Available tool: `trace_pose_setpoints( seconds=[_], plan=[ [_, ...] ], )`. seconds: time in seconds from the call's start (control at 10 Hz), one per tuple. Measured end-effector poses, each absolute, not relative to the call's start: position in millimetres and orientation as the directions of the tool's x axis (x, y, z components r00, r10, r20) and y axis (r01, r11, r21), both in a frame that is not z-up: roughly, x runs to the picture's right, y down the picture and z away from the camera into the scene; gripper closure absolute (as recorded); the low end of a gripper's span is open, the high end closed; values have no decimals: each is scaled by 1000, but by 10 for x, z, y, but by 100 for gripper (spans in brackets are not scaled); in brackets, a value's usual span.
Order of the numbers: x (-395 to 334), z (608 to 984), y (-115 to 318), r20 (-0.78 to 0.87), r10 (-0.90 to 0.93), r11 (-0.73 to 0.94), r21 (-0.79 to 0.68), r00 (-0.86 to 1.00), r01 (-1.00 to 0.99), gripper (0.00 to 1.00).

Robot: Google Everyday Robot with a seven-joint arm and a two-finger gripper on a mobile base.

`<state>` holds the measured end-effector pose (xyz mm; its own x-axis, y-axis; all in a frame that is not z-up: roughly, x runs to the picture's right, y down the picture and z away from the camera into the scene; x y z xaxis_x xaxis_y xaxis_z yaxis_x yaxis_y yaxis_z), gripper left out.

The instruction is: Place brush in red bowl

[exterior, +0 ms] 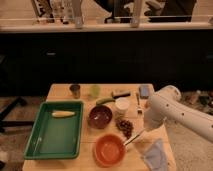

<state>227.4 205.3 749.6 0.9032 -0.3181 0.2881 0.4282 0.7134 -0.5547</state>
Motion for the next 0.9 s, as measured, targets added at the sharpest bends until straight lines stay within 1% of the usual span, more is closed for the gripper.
trace_pose_setpoints(
  seconds=[0.4, 0.9],
  plan=[
    [2149, 7466, 2114, 288, -314, 700, -574, 905, 426, 100],
    [2015, 7331, 2128, 307, -318, 705, -556, 897, 441, 100]
  ],
)
